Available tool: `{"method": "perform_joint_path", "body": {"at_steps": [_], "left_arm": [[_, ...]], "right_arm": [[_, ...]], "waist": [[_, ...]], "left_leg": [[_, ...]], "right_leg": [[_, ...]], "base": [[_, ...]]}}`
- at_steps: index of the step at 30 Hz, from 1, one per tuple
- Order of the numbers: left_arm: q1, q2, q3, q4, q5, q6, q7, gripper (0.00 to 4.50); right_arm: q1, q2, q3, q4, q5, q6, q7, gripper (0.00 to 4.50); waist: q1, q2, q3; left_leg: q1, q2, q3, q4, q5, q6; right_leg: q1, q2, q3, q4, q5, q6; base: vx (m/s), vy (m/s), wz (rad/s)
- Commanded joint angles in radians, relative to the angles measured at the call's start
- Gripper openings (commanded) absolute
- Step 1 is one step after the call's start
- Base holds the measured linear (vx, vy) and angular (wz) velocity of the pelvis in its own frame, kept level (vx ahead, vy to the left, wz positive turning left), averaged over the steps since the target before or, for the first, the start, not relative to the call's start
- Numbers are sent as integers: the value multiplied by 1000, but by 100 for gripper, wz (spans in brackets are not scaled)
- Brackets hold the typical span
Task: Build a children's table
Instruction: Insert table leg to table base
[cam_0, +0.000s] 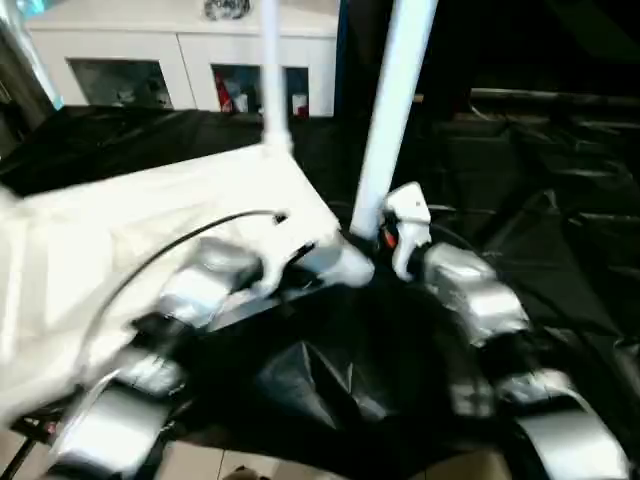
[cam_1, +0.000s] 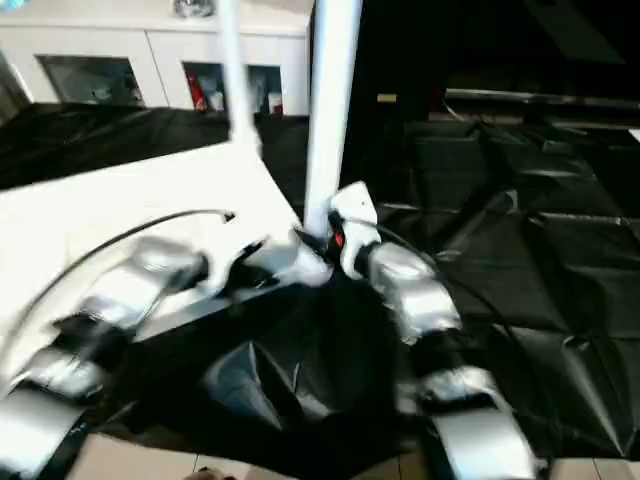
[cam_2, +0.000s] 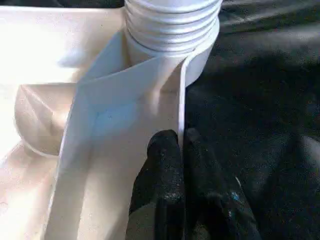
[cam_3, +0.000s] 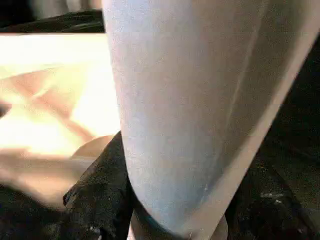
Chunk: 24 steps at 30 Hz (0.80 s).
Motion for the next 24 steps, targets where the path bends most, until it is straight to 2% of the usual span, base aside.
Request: {"method": "perform_joint_path", "body": {"at_steps": [1,6,13,16,17,18,20,24], "left_arm": [[-58,-37,21,2,9,-14,90,0],[-66,-57,14,16,16,-10,114,0],[-86,-58,20,52,9,-30,106,0],[-89,-56,24,53,3,-33,99,0],[-90,-55,25,54,2,-35,98,0],[-90,-54,25,54,2,-35,97,0],[-94,-50,31,59,-4,-48,90,0],[-92,-40,32,54,-10,-70,67,0]], "right_arm": [[48,68,31,130,-5,91,-58,190],[33,119,10,133,-8,123,-115,190],[-2,130,1,179,-25,108,-154,190],[-8,131,-8,168,-18,99,-120,190],[-10,130,-9,165,-17,100,-120,225],[-11,130,-10,165,-17,100,-120,225],[-24,124,-17,168,-21,97,-124,262],[-41,113,-32,172,-14,84,-114,287]], "waist": [[5,4,-58],[11,9,-56],[7,10,-49],[6,10,-51],[6,11,-51],[6,11,-51],[5,11,-53],[5,13,-55]], "left_leg": [[16,18,-8,-81,-238,-18],[17,19,-10,-85,-268,-17],[22,18,-12,-92,-350,-39],[22,19,-13,-93,-352,-39],[21,19,-13,-94,-340,-36],[21,19,-13,-94,-340,-36],[20,19,-12,-94,-328,-33],[18,19,-12,-93,-303,-30]], "right_leg": [[44,-52,42,-85,-114,-226],[45,-53,41,-89,-126,-212],[38,-54,43,-102,-234,-188],[38,-55,44,-103,-243,-183],[38,-55,43,-102,-227,-183],[38,-55,43,-102,-227,-183],[39,-54,44,-100,-199,-192],[43,-54,42,-96,-157,-203]], "base": [[0,0,0],[0,0,0],[0,0,0],[0,0,0],[0,0,0],[0,0,0],[0,0,0],[0,0,0]]}}
